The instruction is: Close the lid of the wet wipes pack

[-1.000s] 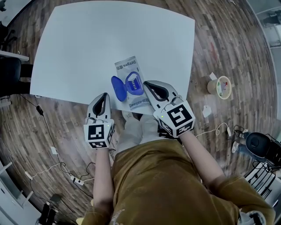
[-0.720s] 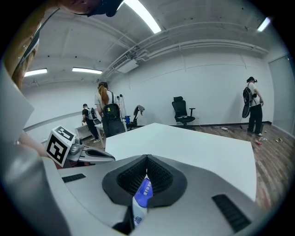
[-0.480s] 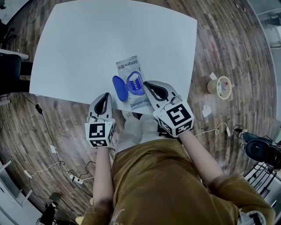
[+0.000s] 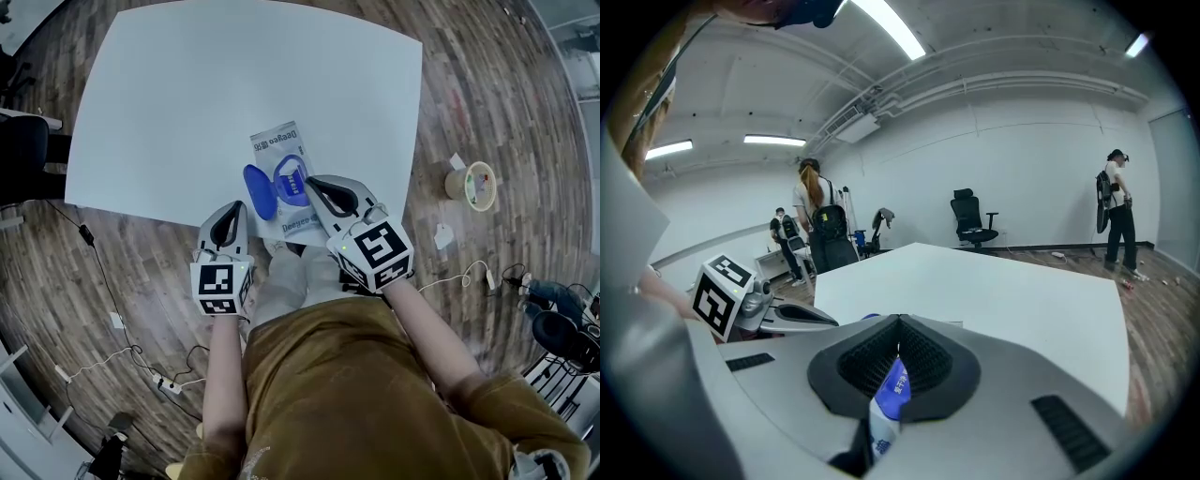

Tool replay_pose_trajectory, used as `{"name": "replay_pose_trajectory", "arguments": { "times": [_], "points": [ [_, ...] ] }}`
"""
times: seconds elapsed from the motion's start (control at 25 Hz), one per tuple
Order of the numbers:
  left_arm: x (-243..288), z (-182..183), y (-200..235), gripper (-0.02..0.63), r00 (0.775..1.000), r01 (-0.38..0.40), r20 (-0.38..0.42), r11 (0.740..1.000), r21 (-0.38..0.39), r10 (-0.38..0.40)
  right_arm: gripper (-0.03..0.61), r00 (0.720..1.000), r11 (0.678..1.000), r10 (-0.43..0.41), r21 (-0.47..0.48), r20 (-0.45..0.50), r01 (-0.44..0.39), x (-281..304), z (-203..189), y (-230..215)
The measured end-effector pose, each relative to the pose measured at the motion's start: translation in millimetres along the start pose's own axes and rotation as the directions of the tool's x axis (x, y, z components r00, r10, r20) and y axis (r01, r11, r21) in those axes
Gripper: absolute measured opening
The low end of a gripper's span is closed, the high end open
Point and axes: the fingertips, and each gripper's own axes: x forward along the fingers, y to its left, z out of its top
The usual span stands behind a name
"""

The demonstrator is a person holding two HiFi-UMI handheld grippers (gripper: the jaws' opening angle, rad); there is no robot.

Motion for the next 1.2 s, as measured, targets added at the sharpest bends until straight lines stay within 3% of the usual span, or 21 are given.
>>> {"name": "replay_pose_trajectory", "arguments": {
  "times": [1.2],
  "points": [
    [17,-9,-22,-0.003,0.994,0.105,-0.036,0.994,-0.022,-0.106,0.006,1.000,0.999,-0.022,0.025,-0.010,0.022,0,-3,-11]
  ]
}}
